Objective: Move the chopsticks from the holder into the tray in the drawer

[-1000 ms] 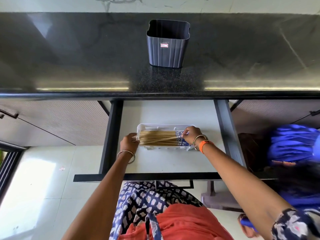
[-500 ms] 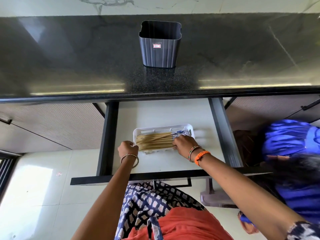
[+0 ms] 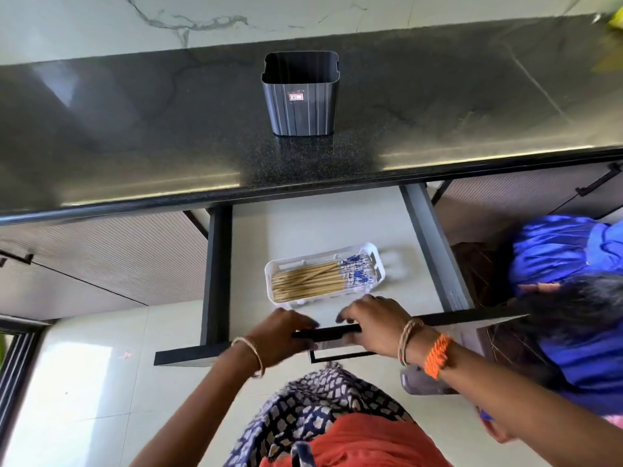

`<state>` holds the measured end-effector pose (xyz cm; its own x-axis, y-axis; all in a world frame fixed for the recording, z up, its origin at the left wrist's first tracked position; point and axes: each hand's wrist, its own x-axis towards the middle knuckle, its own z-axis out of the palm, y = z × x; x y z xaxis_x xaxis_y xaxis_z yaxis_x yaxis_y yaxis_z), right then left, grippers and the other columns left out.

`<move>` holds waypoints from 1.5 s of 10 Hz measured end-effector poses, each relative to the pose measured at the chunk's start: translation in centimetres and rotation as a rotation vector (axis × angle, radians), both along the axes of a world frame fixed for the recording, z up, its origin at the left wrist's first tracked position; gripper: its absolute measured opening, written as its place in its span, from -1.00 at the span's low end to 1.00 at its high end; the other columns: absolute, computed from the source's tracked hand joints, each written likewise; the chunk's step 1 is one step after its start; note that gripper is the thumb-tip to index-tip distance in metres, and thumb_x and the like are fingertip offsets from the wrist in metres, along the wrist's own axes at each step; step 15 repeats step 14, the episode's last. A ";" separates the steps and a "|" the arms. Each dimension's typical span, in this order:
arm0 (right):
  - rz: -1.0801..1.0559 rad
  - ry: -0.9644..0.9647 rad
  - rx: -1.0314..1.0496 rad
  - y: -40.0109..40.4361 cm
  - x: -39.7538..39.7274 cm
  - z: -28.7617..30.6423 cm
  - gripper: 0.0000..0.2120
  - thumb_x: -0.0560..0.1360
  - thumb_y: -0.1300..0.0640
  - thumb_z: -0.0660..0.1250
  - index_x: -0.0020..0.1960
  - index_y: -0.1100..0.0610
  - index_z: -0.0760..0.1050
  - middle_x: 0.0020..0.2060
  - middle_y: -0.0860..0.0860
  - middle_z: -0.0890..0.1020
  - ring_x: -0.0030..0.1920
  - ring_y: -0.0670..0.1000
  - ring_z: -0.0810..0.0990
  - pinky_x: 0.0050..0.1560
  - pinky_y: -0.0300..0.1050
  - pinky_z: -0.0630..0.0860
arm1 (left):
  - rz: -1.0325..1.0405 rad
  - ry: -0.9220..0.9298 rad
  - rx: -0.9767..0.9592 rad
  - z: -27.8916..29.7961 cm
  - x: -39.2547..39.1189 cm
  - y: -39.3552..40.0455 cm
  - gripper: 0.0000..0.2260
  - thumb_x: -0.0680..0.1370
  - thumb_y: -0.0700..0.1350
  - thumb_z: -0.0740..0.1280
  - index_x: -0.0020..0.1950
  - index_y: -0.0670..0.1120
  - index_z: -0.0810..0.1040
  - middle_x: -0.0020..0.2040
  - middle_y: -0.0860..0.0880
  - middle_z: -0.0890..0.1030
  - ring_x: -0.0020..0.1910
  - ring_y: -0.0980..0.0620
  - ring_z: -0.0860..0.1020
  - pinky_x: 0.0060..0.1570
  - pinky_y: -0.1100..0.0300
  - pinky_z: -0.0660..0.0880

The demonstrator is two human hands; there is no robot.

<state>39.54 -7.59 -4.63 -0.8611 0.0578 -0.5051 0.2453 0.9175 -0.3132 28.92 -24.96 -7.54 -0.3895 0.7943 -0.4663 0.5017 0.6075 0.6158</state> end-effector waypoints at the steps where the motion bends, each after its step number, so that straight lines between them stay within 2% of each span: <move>1: -0.057 0.139 0.124 -1.2 1.2 -0.2 -0.84 0.48 0.08 0.32 0.00 0.06 0.63 0.00 0.01 0.69 0.05 0.08 0.64 -0.05 -0.09 0.54 | 0.009 0.081 0.043 -0.5 0.5 -0.5 -0.72 0.47 -0.29 0.33 0.15 -0.09 0.62 0.08 -0.10 0.68 0.04 -0.04 0.61 0.09 0.21 0.50; 2: -0.011 0.186 0.191 -2.2 1.4 -0.7 -0.79 0.43 0.31 0.25 -0.03 0.15 0.61 -0.04 0.05 0.67 0.01 0.12 0.63 -0.11 -0.08 0.53 | 0.062 0.089 0.083 -0.4 0.2 0.2 -0.67 0.43 -0.42 0.27 0.10 -0.15 0.64 0.01 -0.13 0.69 -0.06 0.04 0.59 -0.08 0.35 0.43; 3: -0.005 0.263 0.241 -2.0 0.7 -1.1 -0.81 0.31 0.38 0.31 -0.15 0.17 0.59 -0.19 0.07 0.68 -0.13 0.14 0.66 -0.31 -0.17 0.41 | 0.074 0.126 0.129 -0.8 -0.8 0.9 -0.67 0.39 -0.45 0.25 0.04 -0.19 0.65 -0.05 -0.17 0.71 -0.04 -0.08 0.63 -0.08 0.27 0.45; 4: 0.010 0.347 0.317 -1.3 -1.5 -1.5 -0.72 -0.05 0.39 0.50 -0.45 0.13 0.51 -0.52 0.01 0.58 -0.52 0.06 0.60 -0.60 -0.29 0.35 | 0.107 0.182 0.166 -1.1 -3.1 2.1 -0.72 0.40 -0.41 0.28 0.01 -0.20 0.66 -0.04 -0.18 0.71 -0.02 -0.12 0.63 -0.01 0.20 0.48; 5: -0.016 0.385 0.333 -0.2 -4.2 -1.6 -0.74 0.00 0.44 0.48 -0.44 0.17 0.53 -0.52 0.05 0.59 -0.53 0.10 0.60 -0.59 -0.24 0.44 | 0.114 0.233 0.149 -1.1 -5.9 3.9 -0.75 0.42 -0.38 0.28 0.02 -0.20 0.65 -0.04 -0.20 0.70 0.00 -0.17 0.62 0.00 0.15 0.48; 6: -0.024 0.406 0.311 2.0 -7.7 -2.0 -0.83 0.22 0.44 0.41 -0.26 0.23 0.58 -0.34 0.12 0.65 -0.30 0.17 0.65 -0.41 -0.11 0.53 | 0.139 0.283 0.142 -0.9 -9.0 5.7 -0.78 0.43 -0.35 0.32 0.04 -0.21 0.64 0.03 -0.23 0.66 0.05 -0.21 0.59 0.03 0.11 0.48; 7: 0.018 0.487 0.477 4.5 -11.1 -2.3 -0.61 0.23 0.18 0.50 0.05 0.18 0.58 -0.05 0.10 0.63 -0.01 0.12 0.57 -0.06 -0.01 0.57 | 0.184 0.512 0.189 -0.3 -11.8 6.9 -0.59 0.39 -0.22 0.45 0.23 -0.15 0.53 0.35 -0.22 0.44 0.33 -0.22 0.41 0.28 -0.04 0.41; 8: -0.003 0.528 0.607 7.3 -14.9 -1.7 -0.25 0.26 -0.02 0.47 0.37 0.24 0.40 0.27 0.18 0.52 0.28 0.19 0.45 0.32 0.20 0.41 | 0.194 0.794 0.181 0.5 -14.3 8.3 -0.36 0.36 -0.13 0.48 0.40 -0.15 0.35 0.46 -0.25 0.30 0.45 -0.27 0.25 0.40 -0.12 0.26; 9: 0.064 0.560 0.658 9.4 -19.0 -1.3 -0.25 0.30 0.12 0.47 0.42 0.22 0.28 0.24 0.17 0.56 0.15 0.18 0.57 0.21 0.19 0.50 | 0.210 0.815 0.143 1.3 -16.3 10.2 -0.39 0.47 -0.11 0.37 0.46 -0.16 0.22 0.47 -0.22 0.28 0.48 -0.19 0.22 0.47 -0.05 0.13; 10: 0.229 0.543 0.733 10.2 -20.9 -2.0 -0.31 0.31 0.10 0.40 0.40 0.10 0.28 0.13 0.13 0.62 0.01 0.17 0.62 0.03 0.10 0.56 | 0.259 0.799 0.153 1.4 -17.6 11.0 -0.44 0.48 -0.11 0.31 0.45 -0.16 0.24 0.44 -0.19 0.35 0.44 -0.16 0.29 0.46 -0.05 0.16; 11: 0.292 0.642 0.785 10.8 -21.2 -3.5 -0.44 0.39 0.11 0.37 0.37 0.04 0.35 0.10 0.12 0.62 0.04 0.19 0.54 0.04 0.11 0.55 | 0.232 0.816 0.122 1.0 -17.9 11.1 -0.47 0.48 -0.02 0.31 0.41 -0.15 0.30 0.39 -0.17 0.41 0.39 -0.15 0.37 0.42 -0.05 0.25; 12: 0.284 0.657 0.770 10.6 -21.4 -3.8 -0.51 0.44 0.21 0.29 0.35 0.04 0.37 0.09 0.12 0.63 0.02 0.17 0.52 0.04 0.12 0.56 | 0.251 0.848 0.149 0.5 -17.7 11.1 -0.52 0.49 0.02 0.28 0.36 -0.15 0.37 0.36 -0.18 0.46 0.35 -0.15 0.43 0.38 -0.07 0.31; 13: 0.224 0.549 0.669 9.7 -21.4 -2.7 -0.36 0.29 0.26 0.37 0.34 0.08 0.30 0.09 0.15 0.60 -0.07 0.16 0.61 -0.03 0.12 0.57 | 0.294 0.791 0.310 1.6 -17.2 10.7 -0.59 0.53 -0.02 0.11 0.30 -0.19 0.42 0.29 -0.19 0.51 0.27 -0.16 0.49 0.30 -0.04 0.43; 14: 0.312 0.626 0.563 8.2 -21.7 0.6 -0.47 0.32 0.13 0.42 0.26 0.13 0.39 0.13 0.16 0.47 0.01 0.18 0.53 -0.05 0.11 0.49 | 0.304 0.797 0.594 5.7 -18.6 11.6 -0.66 0.54 -0.15 0.09 0.23 -0.26 0.44 0.22 -0.26 0.52 0.21 -0.15 0.47 0.29 0.09 0.40; 15: 0.312 0.626 0.563 8.2 -21.7 0.6 -0.47 0.32 0.13 0.42 0.26 0.13 0.39 0.13 0.16 0.47 0.01 0.18 0.53 -0.05 0.11 0.49 | 0.304 0.797 0.594 5.7 -18.6 11.6 -0.66 0.54 -0.15 0.09 0.23 -0.26 0.44 0.22 -0.26 0.52 0.21 -0.15 0.47 0.29 0.09 0.40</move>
